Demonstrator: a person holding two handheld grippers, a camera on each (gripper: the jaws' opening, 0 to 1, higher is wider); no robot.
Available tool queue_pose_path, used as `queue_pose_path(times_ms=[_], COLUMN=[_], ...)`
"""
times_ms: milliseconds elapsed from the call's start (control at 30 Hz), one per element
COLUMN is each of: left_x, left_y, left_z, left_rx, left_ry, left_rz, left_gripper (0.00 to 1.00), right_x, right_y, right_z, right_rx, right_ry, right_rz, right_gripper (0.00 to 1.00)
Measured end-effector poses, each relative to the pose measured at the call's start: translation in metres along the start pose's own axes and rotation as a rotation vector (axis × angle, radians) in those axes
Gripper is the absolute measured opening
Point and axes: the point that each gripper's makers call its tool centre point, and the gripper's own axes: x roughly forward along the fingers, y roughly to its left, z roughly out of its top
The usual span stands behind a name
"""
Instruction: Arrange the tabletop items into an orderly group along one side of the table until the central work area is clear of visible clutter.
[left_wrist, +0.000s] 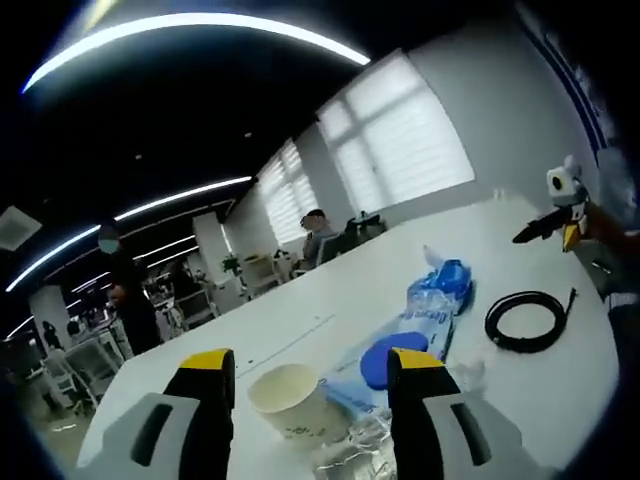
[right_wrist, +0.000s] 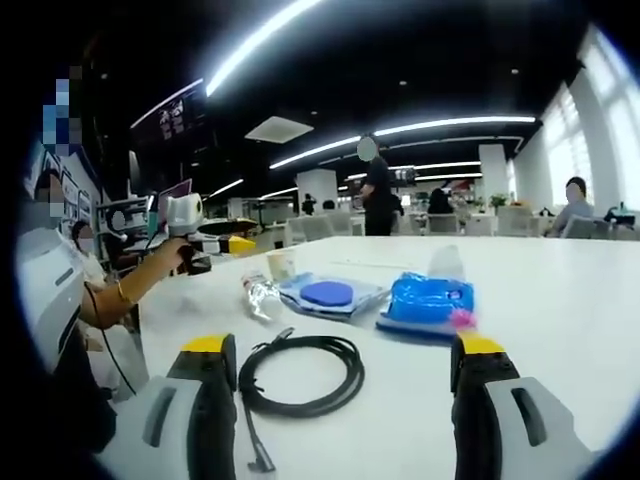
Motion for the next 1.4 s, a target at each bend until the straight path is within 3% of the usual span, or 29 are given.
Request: queue_pose_path(times_ms=[267,400,833,1300,1400], left_x=[0.000,-0.001,0.000,0.005,0.008], left_y=[-0.025,-0.038,-0.088,-0.107,-0.111], left_z=[0.007,0.004,-0.001,-0.005,-0.008], left_rx=[0.054,0.125,0.220,0.276,0.319], left_ry=[-0.015,0.028,0.100,0.133,0.153], left_rz=[-0.117,-0.164,-0.326,-0.367,-0.372], left_gripper=[0.61,0.61,0.61,0.60,0.60], right_x=[-0.002,-0.002,-0.007,-0.012,-0.014], right_y=[0.001,0.003,-0.001,-0.006,-0.006], right_z=[-0.003,-0.005,-0.009,-0.014,-0.015], right_rx=[-0.004,-0.004,0.004,0.019,0.023], right_ry=[0.008,0.007,0.001,-0.001,-0.003], right_rz=[0.009,0.019,0.015,0.004,0.005], right_gripper=[0.88,0.88,0.88,0.87,0.87])
